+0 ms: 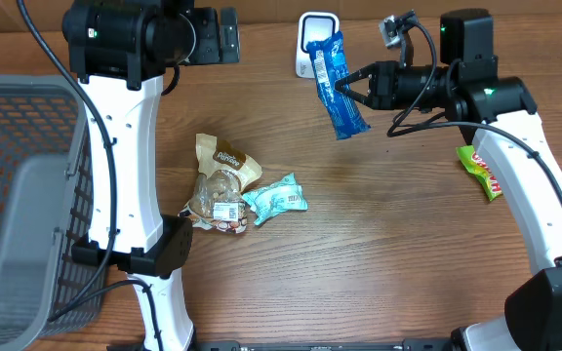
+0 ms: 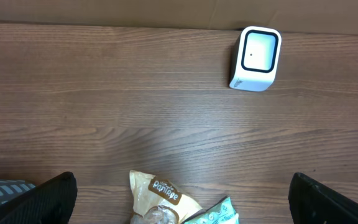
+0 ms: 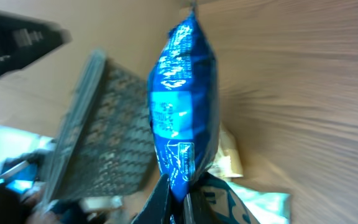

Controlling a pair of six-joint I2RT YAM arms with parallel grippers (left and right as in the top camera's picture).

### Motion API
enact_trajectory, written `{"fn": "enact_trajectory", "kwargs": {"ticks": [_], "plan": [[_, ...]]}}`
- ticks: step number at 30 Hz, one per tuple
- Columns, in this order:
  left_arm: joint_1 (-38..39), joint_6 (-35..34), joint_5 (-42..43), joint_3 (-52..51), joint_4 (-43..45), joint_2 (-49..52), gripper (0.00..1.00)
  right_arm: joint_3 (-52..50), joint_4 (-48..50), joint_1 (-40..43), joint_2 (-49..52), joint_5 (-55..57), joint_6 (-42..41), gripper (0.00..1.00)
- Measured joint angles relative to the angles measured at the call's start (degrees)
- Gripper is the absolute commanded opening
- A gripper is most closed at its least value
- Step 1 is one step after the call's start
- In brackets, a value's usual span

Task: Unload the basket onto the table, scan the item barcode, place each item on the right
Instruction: 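Hold the blue packet against the front of the white scanner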

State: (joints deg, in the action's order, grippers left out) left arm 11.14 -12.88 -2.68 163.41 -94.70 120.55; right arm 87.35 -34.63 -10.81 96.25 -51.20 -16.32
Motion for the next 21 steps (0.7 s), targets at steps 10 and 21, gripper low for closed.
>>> {"fn": "enact_trajectory", "kwargs": {"ticks": [10,21], "plan": [[0.00,0.00,0.00,0.00,0.07,0.00,1.00,0.11,13.44,-14.25,7.17,53.53,3.32,0.04],[0.00,0.00,0.02,0.00,0.00,0.00,1.00,0.42,46.80,-15.89,26.58,76.74,37.70,0.04]]}}
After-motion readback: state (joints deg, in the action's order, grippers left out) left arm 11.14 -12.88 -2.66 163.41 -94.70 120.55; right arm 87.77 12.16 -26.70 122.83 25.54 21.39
